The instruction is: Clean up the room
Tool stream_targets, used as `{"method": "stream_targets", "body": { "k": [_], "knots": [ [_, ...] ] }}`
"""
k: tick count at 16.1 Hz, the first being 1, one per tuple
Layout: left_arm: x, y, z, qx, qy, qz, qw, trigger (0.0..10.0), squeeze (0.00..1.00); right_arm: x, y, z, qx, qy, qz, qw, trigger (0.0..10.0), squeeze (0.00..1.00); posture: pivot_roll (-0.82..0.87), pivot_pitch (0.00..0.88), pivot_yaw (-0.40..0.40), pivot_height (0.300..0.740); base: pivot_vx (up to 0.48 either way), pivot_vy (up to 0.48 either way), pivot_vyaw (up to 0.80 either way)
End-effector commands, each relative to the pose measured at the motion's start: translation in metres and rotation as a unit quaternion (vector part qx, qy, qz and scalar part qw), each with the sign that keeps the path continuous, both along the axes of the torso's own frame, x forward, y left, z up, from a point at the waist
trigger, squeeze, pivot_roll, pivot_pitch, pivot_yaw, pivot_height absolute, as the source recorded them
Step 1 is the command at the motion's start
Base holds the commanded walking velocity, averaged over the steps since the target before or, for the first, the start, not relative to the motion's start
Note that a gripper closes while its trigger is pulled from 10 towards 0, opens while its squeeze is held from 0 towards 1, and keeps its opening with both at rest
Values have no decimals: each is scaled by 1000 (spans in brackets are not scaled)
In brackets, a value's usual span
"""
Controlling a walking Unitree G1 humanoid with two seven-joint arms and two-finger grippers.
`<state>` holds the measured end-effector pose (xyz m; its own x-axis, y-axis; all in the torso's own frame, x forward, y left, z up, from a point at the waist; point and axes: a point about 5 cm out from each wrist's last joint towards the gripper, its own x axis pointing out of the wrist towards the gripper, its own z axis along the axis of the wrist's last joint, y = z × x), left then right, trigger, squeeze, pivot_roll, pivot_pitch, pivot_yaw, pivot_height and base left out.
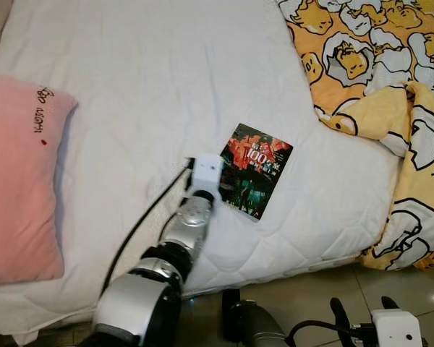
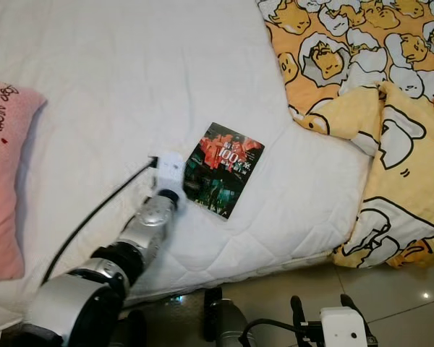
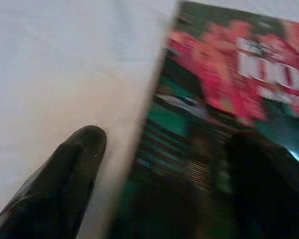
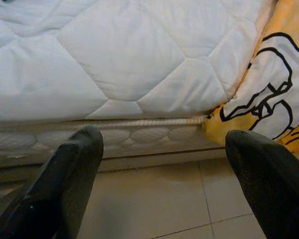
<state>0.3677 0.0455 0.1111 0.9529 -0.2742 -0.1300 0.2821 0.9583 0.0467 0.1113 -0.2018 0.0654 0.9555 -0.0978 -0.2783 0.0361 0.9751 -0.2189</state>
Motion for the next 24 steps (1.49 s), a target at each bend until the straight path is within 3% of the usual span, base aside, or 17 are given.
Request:
{"method": "stream_targets", "body": {
  "k": [1, 3, 4, 5, 6, 11, 17, 24],
  "knots": [
    [-5, -6, -8, 1, 23, -17, 1000, 10000, 0, -6, -5, -2, -12, 17, -5, 1000, 10000, 0, -166, 407, -104, 740, 0, 0, 0],
    [-11, -14, -19, 16, 61, -58, 996, 10000, 0, -6, -6, -5, -15, 24, -5, 1000, 10000, 0, -168, 405, -104, 740, 0, 0, 0],
    [-20, -22, -31, 37, 101, -99, 989, 10000, 0, -5, -7, -6, -16, 28, -6, 999, 10000, 0, -168, 403, -106, 740, 0, 0, 0],
    [-27, -25, -42, 63, 132, -122, 982, 7804, 0, -5, -8, -7, -17, 31, -6, 999, 10000, 0, -169, 404, -107, 740, 0, 0, 0],
    [-29, -23, -47, 47, 150, -113, 981, 0, 0, -4, -8, -8, -18, 33, -5, 999, 10000, 0, -172, 402, -108, 740, 0, 0, 0],
    [-26, -20, -44, 5, 168, -106, 980, 0, 0, 1, -10, -7, -21, 31, -5, 999, 10000, 0, -173, 406, -110, 740, 0, 0, 0],
    [-29, -14, -51, 9, 182, -114, 977, 0, 0, 15, -10, -8, -19, 18, -4, 1000, 10000, 0, -153, 386, -100, 740, 0, 0, 0],
    [-33, -18, -53, 23, 179, -138, 974, 0, 0, 63, -12, -9, -9, -25, -14, 1000, 10000, 0, -119, 210, -77, 740, 0, 0, 0]
  ]
}}
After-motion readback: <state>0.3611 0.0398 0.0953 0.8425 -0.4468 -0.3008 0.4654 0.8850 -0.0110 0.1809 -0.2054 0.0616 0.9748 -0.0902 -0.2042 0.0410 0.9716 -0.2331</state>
